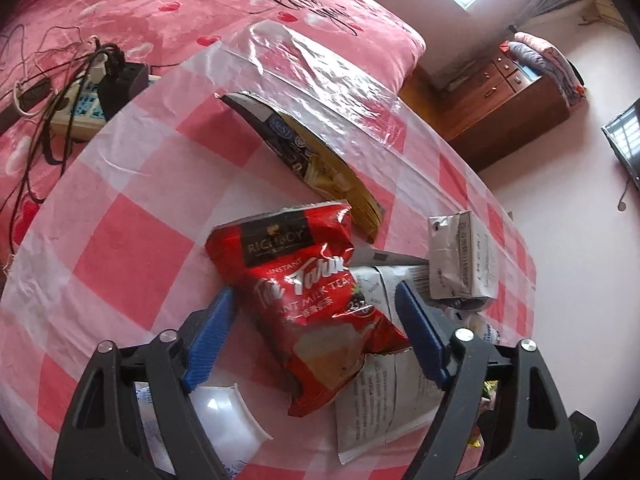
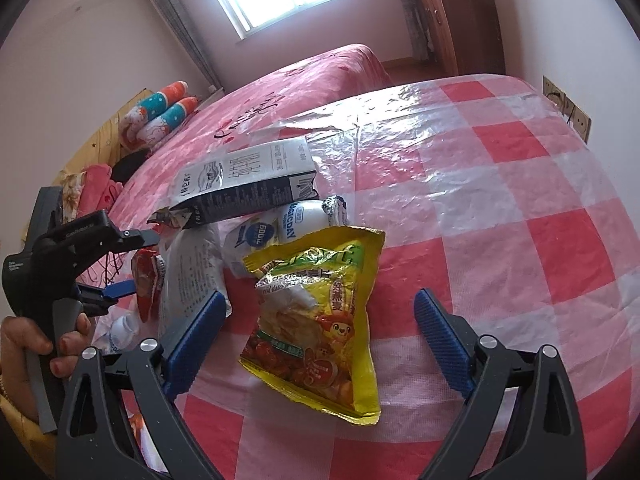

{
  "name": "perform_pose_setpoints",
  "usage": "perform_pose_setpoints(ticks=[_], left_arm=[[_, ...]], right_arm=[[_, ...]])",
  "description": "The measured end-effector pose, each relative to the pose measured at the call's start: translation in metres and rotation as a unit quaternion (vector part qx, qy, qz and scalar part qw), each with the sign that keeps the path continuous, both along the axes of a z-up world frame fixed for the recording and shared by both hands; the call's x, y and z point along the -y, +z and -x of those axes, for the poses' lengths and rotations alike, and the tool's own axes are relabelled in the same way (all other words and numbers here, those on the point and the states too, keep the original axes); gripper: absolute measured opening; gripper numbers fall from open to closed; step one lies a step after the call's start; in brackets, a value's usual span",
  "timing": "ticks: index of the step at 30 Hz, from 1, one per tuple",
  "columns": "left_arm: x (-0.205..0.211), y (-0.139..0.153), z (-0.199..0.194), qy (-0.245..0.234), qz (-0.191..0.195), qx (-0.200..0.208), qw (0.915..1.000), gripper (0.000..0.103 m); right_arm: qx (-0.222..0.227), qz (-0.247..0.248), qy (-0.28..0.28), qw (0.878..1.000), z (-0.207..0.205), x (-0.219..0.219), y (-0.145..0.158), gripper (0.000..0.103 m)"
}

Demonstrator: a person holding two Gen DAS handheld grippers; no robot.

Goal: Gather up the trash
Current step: 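Grasp the red chips bag with the left tool while the right tool grasps the yellow packet, then carry the chips bag with the left tool while the right tool carries the yellow packet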

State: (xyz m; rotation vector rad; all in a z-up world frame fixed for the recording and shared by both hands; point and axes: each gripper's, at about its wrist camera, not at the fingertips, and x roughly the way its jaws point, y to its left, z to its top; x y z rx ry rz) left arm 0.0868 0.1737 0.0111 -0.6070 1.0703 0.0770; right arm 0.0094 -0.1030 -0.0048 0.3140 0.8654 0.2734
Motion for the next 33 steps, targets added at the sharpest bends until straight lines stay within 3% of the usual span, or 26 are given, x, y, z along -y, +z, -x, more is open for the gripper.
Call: perform_pose_setpoints(ticks=[12,24,33], left_arm=[[0.001,0.004,0.013,-0.006,-0.006,0.031,0.9995,0.052],[-0.012,0.008,0.036,-0.019,0.027,0.044,0.9985,0.049],[-0.016,0.021,0.068,-0.045,0.043,0.067,0.9959,0.049]], right_arm=[[-0.004,0.012,0.015,1.0,-0.002,-0.009,-0.003,0.052],[0.027,-0.019,0.02,0.999,0.009,-0.001,0.005,0.043],[0.043,-0.022,0.018,0.999,0.016,0.0,0.012,0.042]])
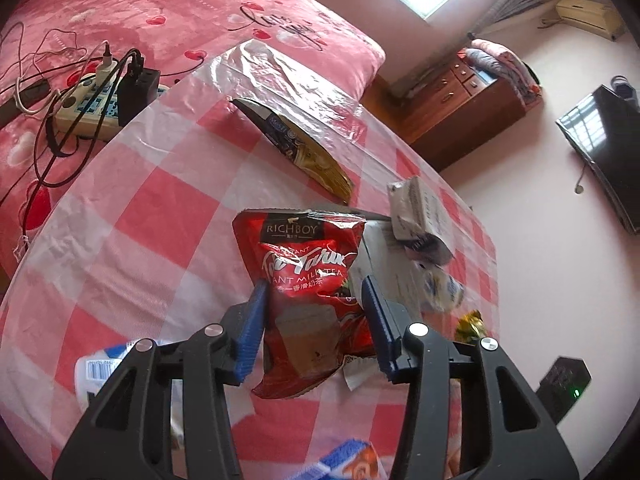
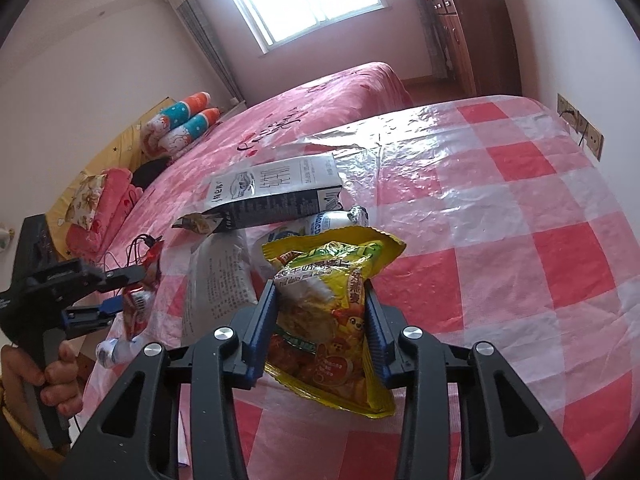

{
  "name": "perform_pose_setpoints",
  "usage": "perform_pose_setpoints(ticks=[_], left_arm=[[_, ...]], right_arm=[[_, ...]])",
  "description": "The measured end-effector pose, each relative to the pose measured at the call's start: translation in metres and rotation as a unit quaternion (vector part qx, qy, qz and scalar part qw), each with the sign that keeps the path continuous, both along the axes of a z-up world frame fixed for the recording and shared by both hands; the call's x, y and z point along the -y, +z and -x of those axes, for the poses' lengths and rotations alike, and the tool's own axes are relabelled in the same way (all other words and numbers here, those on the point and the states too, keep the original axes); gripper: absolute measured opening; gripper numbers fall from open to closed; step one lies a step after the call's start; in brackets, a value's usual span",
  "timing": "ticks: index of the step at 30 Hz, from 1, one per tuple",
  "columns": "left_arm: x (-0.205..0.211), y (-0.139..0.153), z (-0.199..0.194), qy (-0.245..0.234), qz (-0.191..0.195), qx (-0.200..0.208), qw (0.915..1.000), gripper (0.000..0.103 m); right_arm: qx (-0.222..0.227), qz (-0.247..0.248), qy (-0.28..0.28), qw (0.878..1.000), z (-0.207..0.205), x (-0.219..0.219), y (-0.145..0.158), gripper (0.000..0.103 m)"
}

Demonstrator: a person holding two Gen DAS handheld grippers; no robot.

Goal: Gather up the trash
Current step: 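Carry the chips bag with the left tool while the right tool carries the yellow packet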

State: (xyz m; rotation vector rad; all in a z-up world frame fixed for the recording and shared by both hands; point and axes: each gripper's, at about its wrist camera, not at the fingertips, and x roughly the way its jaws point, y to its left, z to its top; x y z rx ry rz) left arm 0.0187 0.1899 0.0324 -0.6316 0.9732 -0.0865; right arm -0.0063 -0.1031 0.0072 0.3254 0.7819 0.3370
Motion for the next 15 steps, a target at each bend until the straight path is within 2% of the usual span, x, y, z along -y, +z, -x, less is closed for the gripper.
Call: perform_pose_setpoints(ticks=[4,8,15], left_arm=[[-0.001,0.006,0.015,-0.015,0.015,0.014,0.9997,0.049],[-0.001,0.012,0.03,-0.03,0.033,0.028,0.9986,0.049],[-0.007,0.02,0.053,-0.044,0.047,0.042,0.997,0.049]], right_arm=[[0.005,0.018,-0.001,1.0,0.007,-0.004,0.002,0.042],[0.016,0.057,0.004,0.998,0.015,-0.018,0.006,0.042],[0.035,0.097,0.017,0.995,0.028,-0.042,0.021,0.042]])
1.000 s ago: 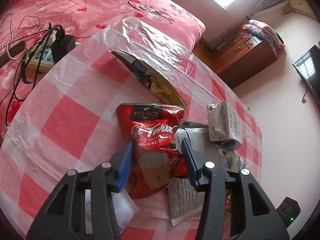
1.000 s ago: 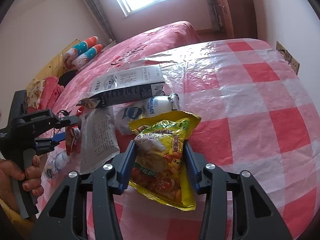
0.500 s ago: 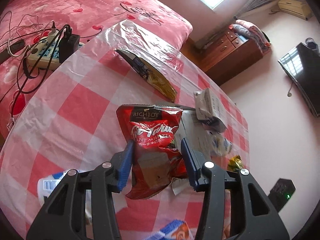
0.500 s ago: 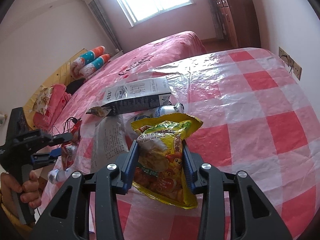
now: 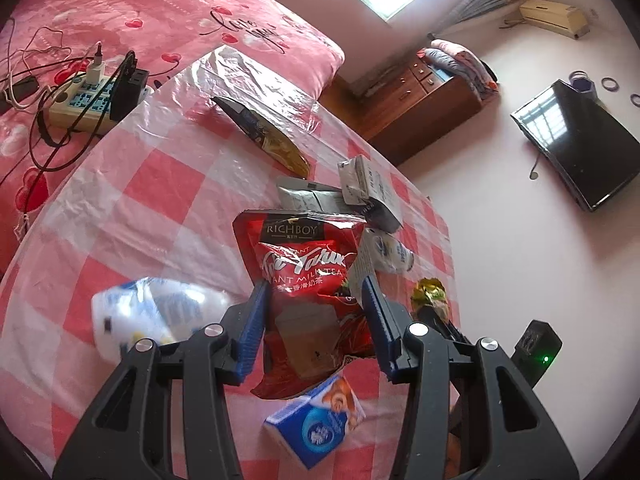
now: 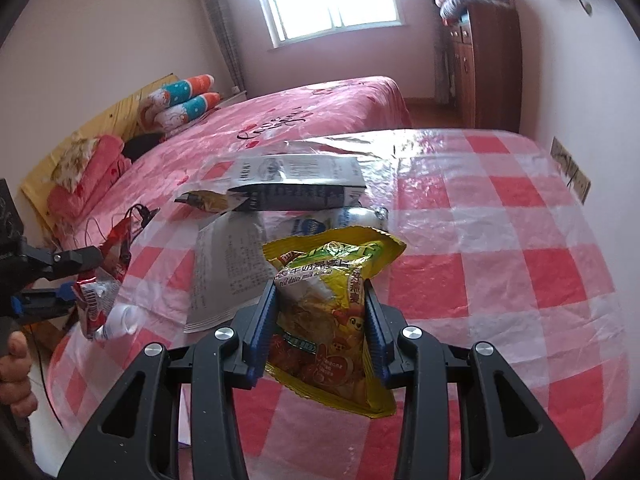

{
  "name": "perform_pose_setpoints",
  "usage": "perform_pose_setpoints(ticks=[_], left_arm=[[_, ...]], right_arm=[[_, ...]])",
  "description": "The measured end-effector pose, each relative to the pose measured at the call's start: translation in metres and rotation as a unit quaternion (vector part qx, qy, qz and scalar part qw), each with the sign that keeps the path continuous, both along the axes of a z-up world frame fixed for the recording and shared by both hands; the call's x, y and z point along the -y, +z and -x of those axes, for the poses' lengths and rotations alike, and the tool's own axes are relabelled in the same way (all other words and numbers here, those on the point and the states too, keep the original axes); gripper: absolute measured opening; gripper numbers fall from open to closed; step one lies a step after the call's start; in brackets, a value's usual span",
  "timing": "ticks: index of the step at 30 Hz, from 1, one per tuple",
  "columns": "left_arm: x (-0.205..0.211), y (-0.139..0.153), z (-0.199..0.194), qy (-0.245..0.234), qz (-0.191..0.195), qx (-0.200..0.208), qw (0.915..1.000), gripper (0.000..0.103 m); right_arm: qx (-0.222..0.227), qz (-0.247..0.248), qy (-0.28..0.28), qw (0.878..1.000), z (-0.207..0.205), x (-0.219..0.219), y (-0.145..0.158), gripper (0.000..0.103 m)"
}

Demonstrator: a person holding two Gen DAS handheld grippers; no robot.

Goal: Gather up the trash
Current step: 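Carry the chips bag with the left tool while the right tool carries the yellow packet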

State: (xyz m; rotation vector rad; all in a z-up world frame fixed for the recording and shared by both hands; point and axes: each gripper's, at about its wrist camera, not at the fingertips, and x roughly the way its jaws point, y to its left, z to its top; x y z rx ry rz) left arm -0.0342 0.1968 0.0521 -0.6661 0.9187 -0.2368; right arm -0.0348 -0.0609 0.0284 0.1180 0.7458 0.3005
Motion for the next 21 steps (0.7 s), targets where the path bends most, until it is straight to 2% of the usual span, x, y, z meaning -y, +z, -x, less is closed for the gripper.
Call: perform_pose_setpoints(ticks=[15,19,21], left_arm=[[-0.041,0.002,0.046,0.008,0.007,0.015,0.9998,0.049],[-0.057,0.001,0.063,0.021,0.004,0.017,0.9996,0.049],[-0.066,0.0,0.071,0.028,0.002,0.018,0.9995,0.049]], right_arm=[[0.012,0.05,0.041,0.998,0.02,-0.057,0.012,0.041],[0.008,0.049,0.058,0.997,0.023,-0.071,0.013,0.041],[-0.002,0.03,0.072,0.997,0.025,-0.078,0.014,0.041]])
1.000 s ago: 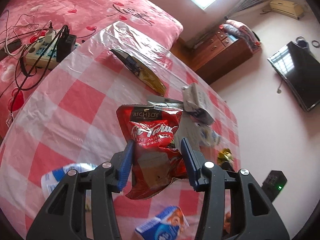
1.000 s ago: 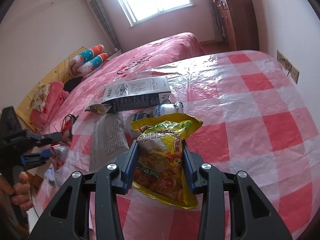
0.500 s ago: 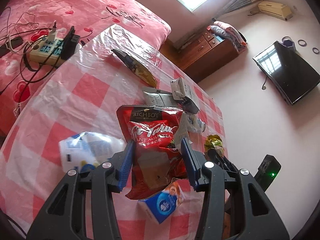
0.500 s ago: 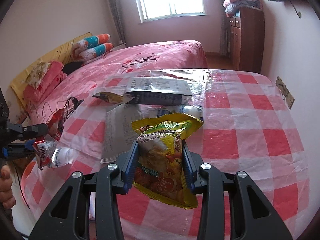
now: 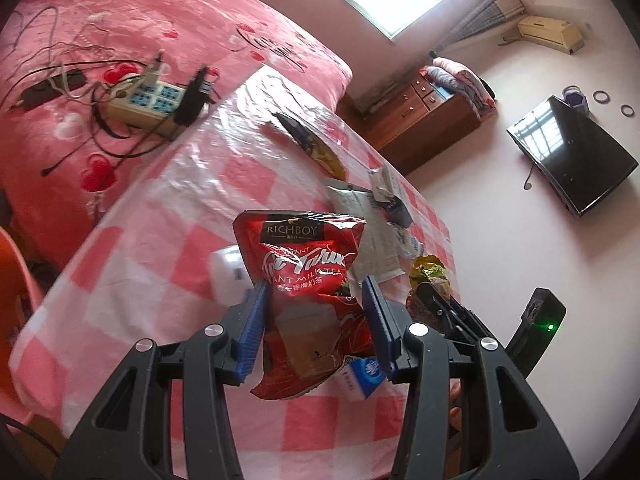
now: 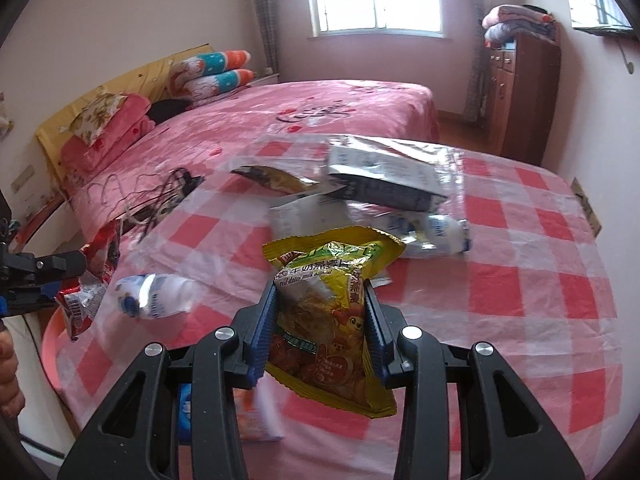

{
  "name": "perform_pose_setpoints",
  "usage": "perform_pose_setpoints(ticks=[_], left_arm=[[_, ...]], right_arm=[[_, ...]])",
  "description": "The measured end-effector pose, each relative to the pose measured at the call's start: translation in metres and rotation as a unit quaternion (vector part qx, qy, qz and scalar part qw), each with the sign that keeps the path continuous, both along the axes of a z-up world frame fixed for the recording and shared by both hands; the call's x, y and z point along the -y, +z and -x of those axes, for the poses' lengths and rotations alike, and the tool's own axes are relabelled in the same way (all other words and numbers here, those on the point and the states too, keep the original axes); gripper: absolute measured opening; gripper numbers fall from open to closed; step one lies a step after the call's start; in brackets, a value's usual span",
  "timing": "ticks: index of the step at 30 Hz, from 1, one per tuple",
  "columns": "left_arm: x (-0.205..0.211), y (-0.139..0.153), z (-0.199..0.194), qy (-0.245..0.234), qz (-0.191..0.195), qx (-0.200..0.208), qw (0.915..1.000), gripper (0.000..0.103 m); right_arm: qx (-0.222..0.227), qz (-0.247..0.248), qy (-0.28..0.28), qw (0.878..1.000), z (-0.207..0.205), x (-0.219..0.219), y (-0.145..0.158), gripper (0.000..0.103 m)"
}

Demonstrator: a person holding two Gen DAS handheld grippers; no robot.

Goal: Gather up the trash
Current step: 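Carry the chips bag with the left tool while the right tool carries the yellow packet, then open both tools over the orange bucket to drop the two bags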

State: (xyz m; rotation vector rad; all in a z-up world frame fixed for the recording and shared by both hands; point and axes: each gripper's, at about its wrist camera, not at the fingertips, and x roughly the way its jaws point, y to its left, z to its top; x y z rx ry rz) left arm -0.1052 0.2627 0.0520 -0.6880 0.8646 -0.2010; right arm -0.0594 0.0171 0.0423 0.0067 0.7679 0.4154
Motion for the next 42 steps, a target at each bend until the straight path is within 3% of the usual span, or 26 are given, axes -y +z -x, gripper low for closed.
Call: perform_pose_setpoints(ticks=[16,23,38,41,42], left_arm=[[-0.085,-0.011,0.066,0.081,-0.007,-0.006,0.9967,0.049],[-0.132,-0.024,0.1,0.134,-0.007,-0.02,0.9907,0.049],[-0.22,-0.073,0.162,0.247,0.02,-0.063,0.9667,0.049],[-0.227,-0.081,0.17,0.263,0.026,-0.07,0.962,0.05],[-0.232,-0.085,0.174,0.273,0.024,-0.076,0.9588,0.051]], right_arm=[[-0.043,-0.068,0.113,0.99,0.036,-0.078,0.016,0.041],[-0.07,-0.096,0.189,0.975,0.056,-0.135,0.024,0.041],[-0.101,-0.072,0.335,0.934,0.102,-0.282,0.023,0.042],[-0.101,-0.069,0.361,0.925,0.11,-0.311,0.023,0.044],[-0.099,-0.066,0.368,0.922,0.112,-0.317,0.021,0.054]])
